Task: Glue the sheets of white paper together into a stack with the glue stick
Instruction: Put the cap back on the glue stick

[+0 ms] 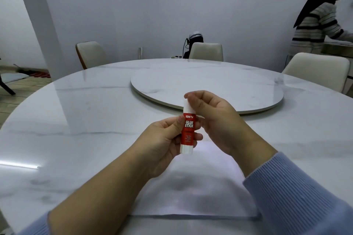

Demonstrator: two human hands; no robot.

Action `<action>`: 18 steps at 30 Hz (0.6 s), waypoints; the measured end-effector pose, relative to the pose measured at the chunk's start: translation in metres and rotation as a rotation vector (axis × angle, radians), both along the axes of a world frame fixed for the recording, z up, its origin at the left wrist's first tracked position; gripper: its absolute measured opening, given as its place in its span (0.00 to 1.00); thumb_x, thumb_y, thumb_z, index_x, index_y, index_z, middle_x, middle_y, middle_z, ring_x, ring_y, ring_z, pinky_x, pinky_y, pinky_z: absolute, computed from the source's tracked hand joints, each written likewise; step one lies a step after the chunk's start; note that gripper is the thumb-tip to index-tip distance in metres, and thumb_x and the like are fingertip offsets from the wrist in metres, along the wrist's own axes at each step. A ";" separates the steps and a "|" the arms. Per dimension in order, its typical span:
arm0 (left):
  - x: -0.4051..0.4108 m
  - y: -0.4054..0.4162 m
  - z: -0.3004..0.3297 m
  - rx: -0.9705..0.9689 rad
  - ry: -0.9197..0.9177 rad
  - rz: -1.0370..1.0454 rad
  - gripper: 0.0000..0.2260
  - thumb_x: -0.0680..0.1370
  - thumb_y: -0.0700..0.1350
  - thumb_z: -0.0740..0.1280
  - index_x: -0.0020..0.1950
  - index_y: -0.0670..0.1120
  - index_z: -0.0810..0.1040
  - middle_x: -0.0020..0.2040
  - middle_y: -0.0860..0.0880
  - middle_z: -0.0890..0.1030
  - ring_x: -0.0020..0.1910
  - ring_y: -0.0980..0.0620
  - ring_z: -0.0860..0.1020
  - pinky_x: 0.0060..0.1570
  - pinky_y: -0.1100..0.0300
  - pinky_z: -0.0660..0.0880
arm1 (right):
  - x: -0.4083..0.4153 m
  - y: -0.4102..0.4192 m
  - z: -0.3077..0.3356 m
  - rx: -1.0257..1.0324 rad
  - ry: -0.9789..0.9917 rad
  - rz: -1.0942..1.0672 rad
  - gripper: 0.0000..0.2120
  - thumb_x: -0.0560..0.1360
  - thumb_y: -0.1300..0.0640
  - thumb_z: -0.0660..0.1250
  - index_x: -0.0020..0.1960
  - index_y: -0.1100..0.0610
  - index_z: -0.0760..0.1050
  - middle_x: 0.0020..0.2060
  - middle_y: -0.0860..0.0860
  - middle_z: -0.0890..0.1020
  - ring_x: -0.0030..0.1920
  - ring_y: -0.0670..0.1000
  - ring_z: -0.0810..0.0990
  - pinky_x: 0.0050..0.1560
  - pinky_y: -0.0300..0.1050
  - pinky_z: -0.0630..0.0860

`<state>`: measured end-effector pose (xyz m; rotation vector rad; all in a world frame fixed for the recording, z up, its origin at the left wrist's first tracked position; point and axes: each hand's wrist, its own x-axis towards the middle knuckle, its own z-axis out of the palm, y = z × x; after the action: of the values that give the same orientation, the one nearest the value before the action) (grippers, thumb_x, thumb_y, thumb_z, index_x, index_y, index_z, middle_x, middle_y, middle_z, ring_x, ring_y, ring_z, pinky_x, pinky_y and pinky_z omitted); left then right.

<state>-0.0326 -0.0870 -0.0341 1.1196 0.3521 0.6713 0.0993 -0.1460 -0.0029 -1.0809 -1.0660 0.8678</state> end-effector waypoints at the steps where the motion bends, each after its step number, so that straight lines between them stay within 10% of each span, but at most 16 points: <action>1: 0.000 0.000 0.000 -0.003 -0.001 0.006 0.15 0.69 0.49 0.65 0.48 0.39 0.81 0.41 0.45 0.85 0.36 0.48 0.83 0.35 0.59 0.80 | 0.002 -0.001 0.000 0.003 0.032 0.035 0.13 0.69 0.47 0.71 0.48 0.55 0.82 0.42 0.49 0.84 0.40 0.45 0.81 0.42 0.38 0.77; 18: -0.002 0.002 0.000 0.044 -0.005 -0.003 0.13 0.70 0.49 0.65 0.43 0.43 0.85 0.41 0.45 0.86 0.37 0.49 0.84 0.35 0.59 0.80 | 0.004 -0.004 0.001 0.028 0.026 0.074 0.16 0.67 0.47 0.68 0.50 0.54 0.83 0.44 0.48 0.86 0.45 0.47 0.83 0.44 0.36 0.79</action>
<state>-0.0346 -0.0849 -0.0340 1.1595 0.3323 0.6819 0.1029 -0.1498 -0.0022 -1.0091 -1.0991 0.9210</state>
